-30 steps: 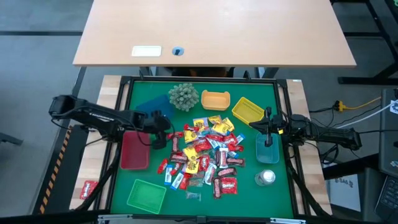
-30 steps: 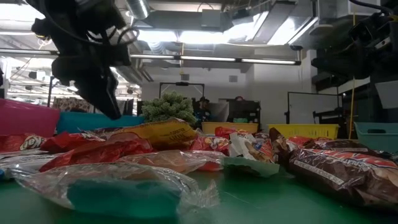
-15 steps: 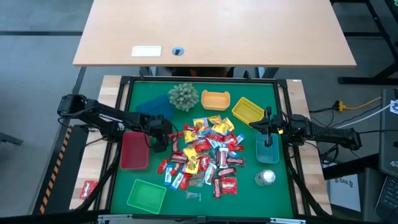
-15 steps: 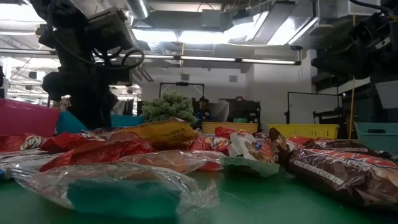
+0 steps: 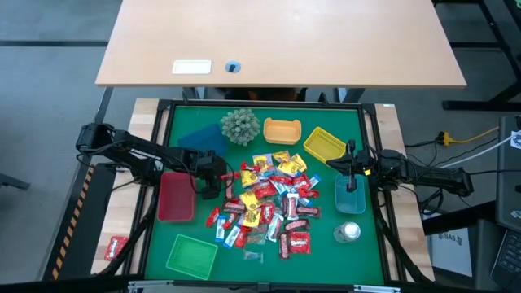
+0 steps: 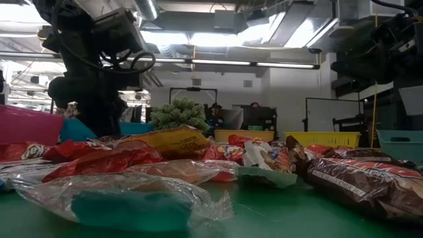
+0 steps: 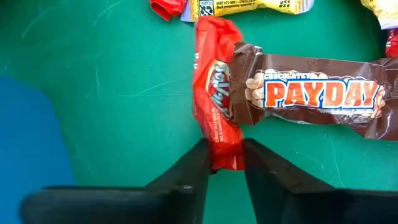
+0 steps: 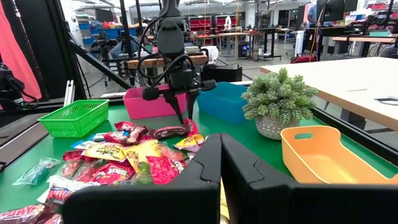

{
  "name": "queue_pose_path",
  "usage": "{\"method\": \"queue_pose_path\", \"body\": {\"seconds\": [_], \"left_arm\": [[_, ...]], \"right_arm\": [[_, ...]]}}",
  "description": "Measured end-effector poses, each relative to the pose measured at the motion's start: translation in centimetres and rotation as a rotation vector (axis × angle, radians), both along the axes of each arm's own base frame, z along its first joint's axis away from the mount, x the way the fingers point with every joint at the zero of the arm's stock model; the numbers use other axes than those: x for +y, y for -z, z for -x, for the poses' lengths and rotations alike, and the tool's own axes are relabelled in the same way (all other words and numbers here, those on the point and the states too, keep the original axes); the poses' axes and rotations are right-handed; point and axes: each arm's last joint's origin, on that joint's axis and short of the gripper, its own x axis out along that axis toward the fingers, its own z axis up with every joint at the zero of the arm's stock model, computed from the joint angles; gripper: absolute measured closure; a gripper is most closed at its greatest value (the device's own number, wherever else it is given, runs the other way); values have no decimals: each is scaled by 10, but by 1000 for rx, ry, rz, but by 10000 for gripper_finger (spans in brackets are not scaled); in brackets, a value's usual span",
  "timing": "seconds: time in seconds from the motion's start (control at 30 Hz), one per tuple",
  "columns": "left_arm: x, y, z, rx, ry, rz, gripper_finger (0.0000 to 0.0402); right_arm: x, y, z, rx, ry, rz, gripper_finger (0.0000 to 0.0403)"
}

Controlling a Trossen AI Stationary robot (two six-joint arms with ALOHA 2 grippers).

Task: Sort candy
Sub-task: Put the red chocolate into the blue bin

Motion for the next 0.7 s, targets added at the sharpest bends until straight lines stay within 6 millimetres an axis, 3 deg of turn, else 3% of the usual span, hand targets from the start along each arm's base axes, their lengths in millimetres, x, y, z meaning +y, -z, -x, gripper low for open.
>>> {"method": "queue_pose_path", "body": {"seconds": [0.2, 0.43, 0.7], "left_arm": [[0, 0, 0, 1, -1, 0, 394], [0, -4, 1, -17, -1, 0, 400], [0, -22, 7, -103, -3, -7, 401]], "right_arm": [[0, 0, 0, 0, 0, 0, 402], [0, 0, 0, 0, 0, 0, 402], [0, 0, 0, 0, 0, 0, 402]]}}
